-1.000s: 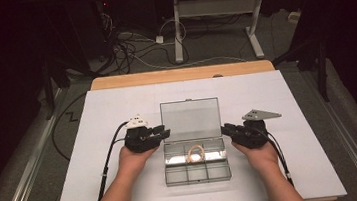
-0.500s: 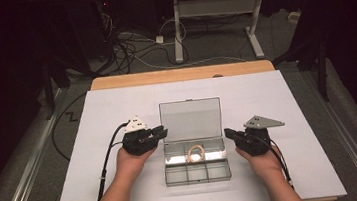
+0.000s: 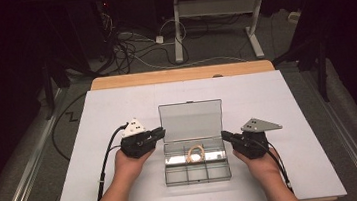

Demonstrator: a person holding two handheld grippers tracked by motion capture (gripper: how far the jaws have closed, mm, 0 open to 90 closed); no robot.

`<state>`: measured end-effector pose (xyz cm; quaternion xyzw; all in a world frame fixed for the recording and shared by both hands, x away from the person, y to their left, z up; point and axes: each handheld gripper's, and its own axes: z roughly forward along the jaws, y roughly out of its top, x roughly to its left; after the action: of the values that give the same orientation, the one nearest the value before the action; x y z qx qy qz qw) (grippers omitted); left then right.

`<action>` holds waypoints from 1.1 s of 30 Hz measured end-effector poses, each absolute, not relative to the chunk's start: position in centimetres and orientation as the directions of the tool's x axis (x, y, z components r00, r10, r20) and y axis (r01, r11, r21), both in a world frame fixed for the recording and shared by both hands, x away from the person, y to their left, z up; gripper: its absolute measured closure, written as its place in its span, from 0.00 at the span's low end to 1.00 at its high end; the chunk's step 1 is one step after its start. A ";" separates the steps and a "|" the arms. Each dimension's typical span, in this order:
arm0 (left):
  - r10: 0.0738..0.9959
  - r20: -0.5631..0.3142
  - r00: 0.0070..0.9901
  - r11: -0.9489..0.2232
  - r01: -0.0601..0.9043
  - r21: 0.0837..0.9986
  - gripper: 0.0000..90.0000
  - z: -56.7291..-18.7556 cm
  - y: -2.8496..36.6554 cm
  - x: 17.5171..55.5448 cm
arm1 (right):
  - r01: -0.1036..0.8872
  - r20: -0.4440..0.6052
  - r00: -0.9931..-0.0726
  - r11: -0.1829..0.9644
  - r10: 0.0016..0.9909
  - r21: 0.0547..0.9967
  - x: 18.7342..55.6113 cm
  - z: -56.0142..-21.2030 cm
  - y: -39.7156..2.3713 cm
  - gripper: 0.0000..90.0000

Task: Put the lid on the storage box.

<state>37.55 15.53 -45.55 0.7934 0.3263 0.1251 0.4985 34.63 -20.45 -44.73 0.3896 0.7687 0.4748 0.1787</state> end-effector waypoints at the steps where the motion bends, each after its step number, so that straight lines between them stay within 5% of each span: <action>1: 0.642 -0.124 0.757 -0.290 0.389 0.874 0.87 -45.5 15.5 37.5 | 0.427 0.095 -0.635 0.247 0.766 0.870 34.6 -44.7 -20.4 1.00; 5: 0.649 -0.163 0.743 -0.238 0.402 0.884 0.88 -45.6 15.2 37.1 | 0.425 0.094 -0.639 0.248 0.764 0.871 34.6 -44.7 -20.2 1.00; 33: 0.627 -0.061 0.776 -0.319 0.328 0.889 0.88 -44.9 15.3 35.5 | 0.419 0.095 -0.653 0.253 0.751 0.872 34.5 -43.8 -19.2 1.00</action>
<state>35.52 15.31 -44.92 0.7982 0.2992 0.1494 0.5010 34.47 -19.22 -43.77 0.3787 0.7724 0.4795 0.1734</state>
